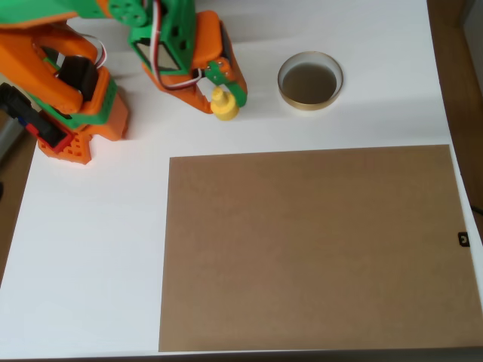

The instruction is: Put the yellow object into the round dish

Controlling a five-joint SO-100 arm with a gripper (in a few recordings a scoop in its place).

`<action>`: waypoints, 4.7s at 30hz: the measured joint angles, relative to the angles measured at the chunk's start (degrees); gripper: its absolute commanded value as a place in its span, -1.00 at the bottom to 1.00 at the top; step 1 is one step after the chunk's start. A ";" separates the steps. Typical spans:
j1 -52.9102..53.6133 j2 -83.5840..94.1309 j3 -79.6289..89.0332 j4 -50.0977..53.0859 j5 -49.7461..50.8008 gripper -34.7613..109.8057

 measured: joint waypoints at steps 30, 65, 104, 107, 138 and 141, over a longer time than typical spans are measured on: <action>-18.28 -45.53 -34.01 1.41 0.18 -0.52; -22.50 -70.40 -67.15 8.61 6.42 -0.31; 0.53 -22.15 -15.03 0.35 -9.58 -0.21; 6.59 -17.40 -10.99 -0.79 -11.69 -0.21; 46.05 0.26 7.21 -24.26 3.25 -0.19; 45.97 4.57 11.43 -25.75 3.60 -0.20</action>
